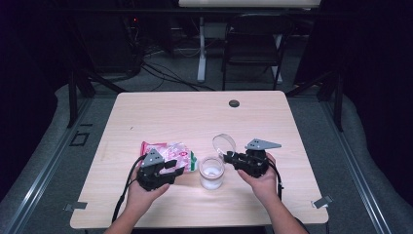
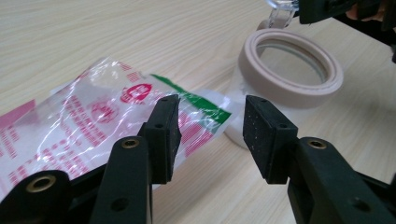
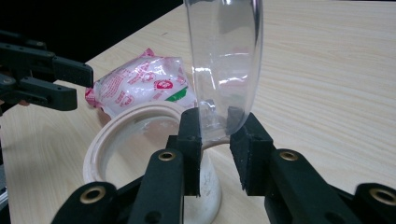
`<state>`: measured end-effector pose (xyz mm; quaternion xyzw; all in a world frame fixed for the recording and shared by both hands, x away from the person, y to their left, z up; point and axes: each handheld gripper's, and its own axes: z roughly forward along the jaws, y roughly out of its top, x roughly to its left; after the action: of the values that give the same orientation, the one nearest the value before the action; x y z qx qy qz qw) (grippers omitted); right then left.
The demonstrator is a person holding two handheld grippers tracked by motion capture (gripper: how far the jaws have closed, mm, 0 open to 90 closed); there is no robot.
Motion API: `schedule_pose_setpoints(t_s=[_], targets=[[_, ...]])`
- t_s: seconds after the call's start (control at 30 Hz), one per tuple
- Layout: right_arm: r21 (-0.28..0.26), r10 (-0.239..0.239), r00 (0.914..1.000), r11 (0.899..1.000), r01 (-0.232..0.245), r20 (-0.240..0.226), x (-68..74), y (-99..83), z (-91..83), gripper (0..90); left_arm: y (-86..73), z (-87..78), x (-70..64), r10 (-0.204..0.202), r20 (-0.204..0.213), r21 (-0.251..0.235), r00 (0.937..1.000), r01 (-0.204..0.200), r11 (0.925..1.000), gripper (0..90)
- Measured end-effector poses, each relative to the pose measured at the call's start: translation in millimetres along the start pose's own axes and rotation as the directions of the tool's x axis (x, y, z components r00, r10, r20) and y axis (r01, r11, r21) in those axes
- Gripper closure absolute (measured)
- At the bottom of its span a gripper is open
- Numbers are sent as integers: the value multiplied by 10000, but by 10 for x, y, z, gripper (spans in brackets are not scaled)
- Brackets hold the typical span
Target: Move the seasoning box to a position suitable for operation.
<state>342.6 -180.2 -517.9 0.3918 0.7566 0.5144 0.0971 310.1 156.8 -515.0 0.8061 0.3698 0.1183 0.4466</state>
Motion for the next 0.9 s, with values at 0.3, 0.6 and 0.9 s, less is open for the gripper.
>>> schedule_pose_setpoints(t_s=[0.3,0.6,0.9], targets=[[-69,81,9998,9999,-82,-161,-32,35,75,715,-74,9,34,180,-551,264,9983,-166,9995,519],[-71,80,9998,9999,-81,-186,-23,-19,-16,612,-84,121,-32,961,-877,702,9915,-901,9935,485],[-231,57,10000,9997,-58,-63,15,-83,-126,572,-81,294,-121,1954,-1097,1234,9746,-1817,9756,475]])
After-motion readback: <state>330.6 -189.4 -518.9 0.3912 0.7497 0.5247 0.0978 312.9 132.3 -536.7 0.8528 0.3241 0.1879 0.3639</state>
